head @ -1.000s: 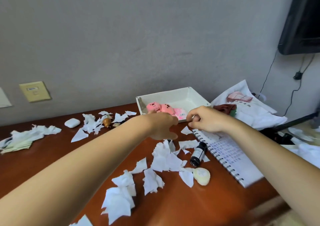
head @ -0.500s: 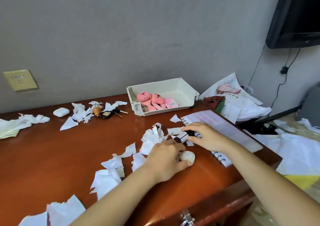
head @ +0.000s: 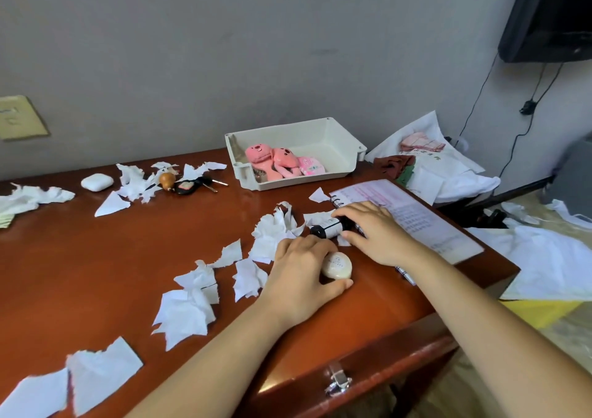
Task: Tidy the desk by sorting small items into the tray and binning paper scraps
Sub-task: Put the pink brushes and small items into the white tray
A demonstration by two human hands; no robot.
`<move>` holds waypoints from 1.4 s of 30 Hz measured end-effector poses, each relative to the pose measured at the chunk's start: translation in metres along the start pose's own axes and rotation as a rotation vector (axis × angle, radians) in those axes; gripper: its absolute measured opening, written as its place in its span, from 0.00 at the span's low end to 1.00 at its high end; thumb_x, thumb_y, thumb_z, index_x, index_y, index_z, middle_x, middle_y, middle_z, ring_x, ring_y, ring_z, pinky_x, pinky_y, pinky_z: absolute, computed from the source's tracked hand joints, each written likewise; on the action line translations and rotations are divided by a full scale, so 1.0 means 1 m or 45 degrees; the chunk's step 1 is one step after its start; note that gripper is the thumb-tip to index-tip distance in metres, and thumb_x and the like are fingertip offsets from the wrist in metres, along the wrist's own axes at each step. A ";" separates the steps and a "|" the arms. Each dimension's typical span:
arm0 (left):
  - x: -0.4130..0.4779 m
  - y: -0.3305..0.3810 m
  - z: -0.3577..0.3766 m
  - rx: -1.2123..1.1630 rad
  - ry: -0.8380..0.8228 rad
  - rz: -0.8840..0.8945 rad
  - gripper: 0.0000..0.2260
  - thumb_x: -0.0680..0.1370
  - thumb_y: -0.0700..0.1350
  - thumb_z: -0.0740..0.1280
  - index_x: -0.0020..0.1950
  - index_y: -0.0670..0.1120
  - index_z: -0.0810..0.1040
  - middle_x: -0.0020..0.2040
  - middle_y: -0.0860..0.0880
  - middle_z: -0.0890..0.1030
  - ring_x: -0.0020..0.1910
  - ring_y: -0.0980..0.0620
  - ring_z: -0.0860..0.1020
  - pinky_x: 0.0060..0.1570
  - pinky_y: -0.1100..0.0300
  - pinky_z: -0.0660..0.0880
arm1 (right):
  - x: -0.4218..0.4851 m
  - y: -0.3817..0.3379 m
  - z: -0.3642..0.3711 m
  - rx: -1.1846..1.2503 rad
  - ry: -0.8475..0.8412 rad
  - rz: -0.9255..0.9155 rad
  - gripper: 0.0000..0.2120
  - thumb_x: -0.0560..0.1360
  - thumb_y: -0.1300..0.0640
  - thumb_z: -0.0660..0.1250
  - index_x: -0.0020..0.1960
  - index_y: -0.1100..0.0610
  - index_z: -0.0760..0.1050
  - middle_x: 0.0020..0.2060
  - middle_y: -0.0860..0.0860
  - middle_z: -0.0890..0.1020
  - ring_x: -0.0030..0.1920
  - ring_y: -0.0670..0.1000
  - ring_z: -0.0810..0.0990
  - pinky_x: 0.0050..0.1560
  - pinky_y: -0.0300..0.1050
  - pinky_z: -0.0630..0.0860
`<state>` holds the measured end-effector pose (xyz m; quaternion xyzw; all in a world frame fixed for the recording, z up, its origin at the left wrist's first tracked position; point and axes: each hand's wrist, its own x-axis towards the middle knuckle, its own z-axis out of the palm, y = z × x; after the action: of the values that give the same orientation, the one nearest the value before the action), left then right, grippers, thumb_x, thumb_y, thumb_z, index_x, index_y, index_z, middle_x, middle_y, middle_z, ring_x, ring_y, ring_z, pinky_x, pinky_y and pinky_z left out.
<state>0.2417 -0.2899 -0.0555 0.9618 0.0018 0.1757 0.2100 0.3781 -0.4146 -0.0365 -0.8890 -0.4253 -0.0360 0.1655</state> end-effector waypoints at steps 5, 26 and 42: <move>-0.004 -0.001 -0.003 -0.098 0.116 -0.025 0.21 0.69 0.60 0.67 0.59 0.53 0.74 0.54 0.57 0.78 0.56 0.56 0.73 0.61 0.60 0.61 | 0.003 -0.005 0.000 -0.116 -0.048 -0.010 0.18 0.80 0.53 0.58 0.69 0.50 0.65 0.68 0.47 0.69 0.70 0.51 0.62 0.68 0.49 0.57; 0.067 -0.024 -0.078 -0.683 -0.011 -0.332 0.12 0.75 0.52 0.69 0.51 0.45 0.80 0.47 0.50 0.83 0.46 0.54 0.81 0.44 0.69 0.75 | 0.074 0.019 -0.038 0.651 0.451 0.213 0.09 0.79 0.59 0.61 0.55 0.58 0.78 0.36 0.47 0.77 0.39 0.49 0.75 0.39 0.41 0.69; 0.250 -0.066 -0.021 -0.055 -0.154 -0.392 0.20 0.70 0.52 0.72 0.59 0.46 0.78 0.56 0.46 0.81 0.55 0.46 0.78 0.55 0.56 0.75 | 0.184 0.069 -0.085 0.031 0.179 0.329 0.05 0.73 0.53 0.67 0.47 0.54 0.76 0.36 0.50 0.76 0.42 0.55 0.76 0.42 0.47 0.73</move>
<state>0.4737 -0.2017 0.0199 0.9542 0.1329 0.0834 0.2549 0.5543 -0.3452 0.0630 -0.9296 -0.2952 -0.0714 0.2089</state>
